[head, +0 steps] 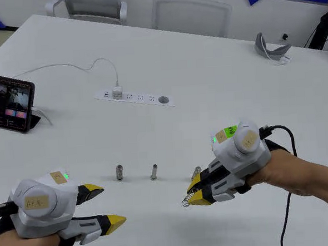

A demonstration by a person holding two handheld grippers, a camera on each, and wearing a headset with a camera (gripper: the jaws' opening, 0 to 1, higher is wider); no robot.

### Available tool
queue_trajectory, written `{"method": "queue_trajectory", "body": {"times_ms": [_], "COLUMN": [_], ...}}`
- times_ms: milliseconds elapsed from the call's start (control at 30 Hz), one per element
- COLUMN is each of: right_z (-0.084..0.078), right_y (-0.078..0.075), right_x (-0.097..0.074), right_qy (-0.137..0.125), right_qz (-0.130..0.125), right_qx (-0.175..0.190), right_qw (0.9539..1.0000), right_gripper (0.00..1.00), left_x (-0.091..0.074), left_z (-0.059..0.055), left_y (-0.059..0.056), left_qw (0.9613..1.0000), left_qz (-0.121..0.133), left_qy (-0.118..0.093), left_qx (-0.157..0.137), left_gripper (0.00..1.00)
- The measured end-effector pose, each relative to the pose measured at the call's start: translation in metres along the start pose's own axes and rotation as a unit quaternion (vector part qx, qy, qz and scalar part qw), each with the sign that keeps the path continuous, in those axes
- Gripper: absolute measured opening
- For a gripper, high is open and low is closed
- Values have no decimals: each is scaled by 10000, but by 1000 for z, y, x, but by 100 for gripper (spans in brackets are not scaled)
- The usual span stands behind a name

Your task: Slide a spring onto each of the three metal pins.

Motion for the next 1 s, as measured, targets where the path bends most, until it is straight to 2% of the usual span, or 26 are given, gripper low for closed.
{"method": "queue_trajectory", "body": {"times_ms": [167, 400, 500, 1000], "right_z": [0, 6, 7, 11], "right_y": [-10, -20, -28, -72], "right_x": [6, 13, 18, 30], "right_qy": [49, 103, 117, 125], "right_qz": [-80, -45, -90, -260], "right_qx": [-51, -165, -191, -150], "right_qw": [9999, 9998, 9997, 9995], "right_gripper": [12, 12, 12, 13], "left_x": [-5, -12, -18, -44], "left_z": [-3, -6, -6, -16], "left_y": [3, 9, 13, 23], "left_qw": [9999, 9995, 9987, 9955], "left_qz": [103, 309, 470, 865], "left_qy": [20, 49, 10, 7], "left_qx": [-53, -94, -171, -384], "left_gripper": [55, 60, 62, 67]}}
Point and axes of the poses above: the centre of the closed fingertips' face, and the gripper's own axes: x roughly forward along the fingers, y roughly to its left, z roughly out of its top, the point moved 6 cm from there along -x, roughly backward along the fingers, and after that the axes turned 11 degrees about -y, right-handed, at the moved point
